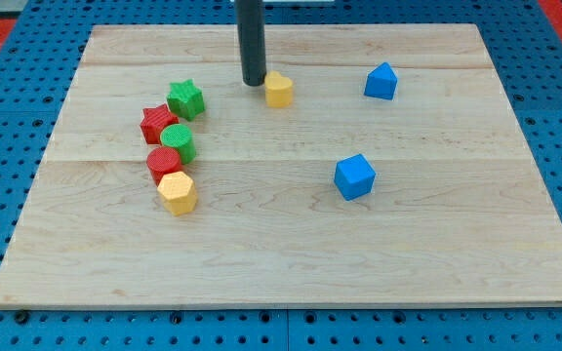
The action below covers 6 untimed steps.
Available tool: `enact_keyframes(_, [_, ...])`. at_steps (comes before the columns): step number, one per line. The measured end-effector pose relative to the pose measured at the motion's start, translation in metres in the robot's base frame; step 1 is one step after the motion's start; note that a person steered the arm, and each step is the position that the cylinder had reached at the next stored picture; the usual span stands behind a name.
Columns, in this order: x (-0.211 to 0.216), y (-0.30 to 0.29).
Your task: Push the blue cube towards center right
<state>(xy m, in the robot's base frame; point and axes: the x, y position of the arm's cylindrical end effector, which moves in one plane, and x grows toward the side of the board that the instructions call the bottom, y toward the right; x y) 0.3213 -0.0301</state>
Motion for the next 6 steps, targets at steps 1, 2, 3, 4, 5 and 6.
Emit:
enact_keyframes(1, [0.015, -0.002])
enact_keyframes(2, [0.033, 0.030])
enact_keyframes(3, [0.009, 0.109])
enact_keyframes(4, [0.091, 0.084])
enact_keyframes(5, [0.133, 0.042])
enact_keyframes(6, [0.176, 0.059])
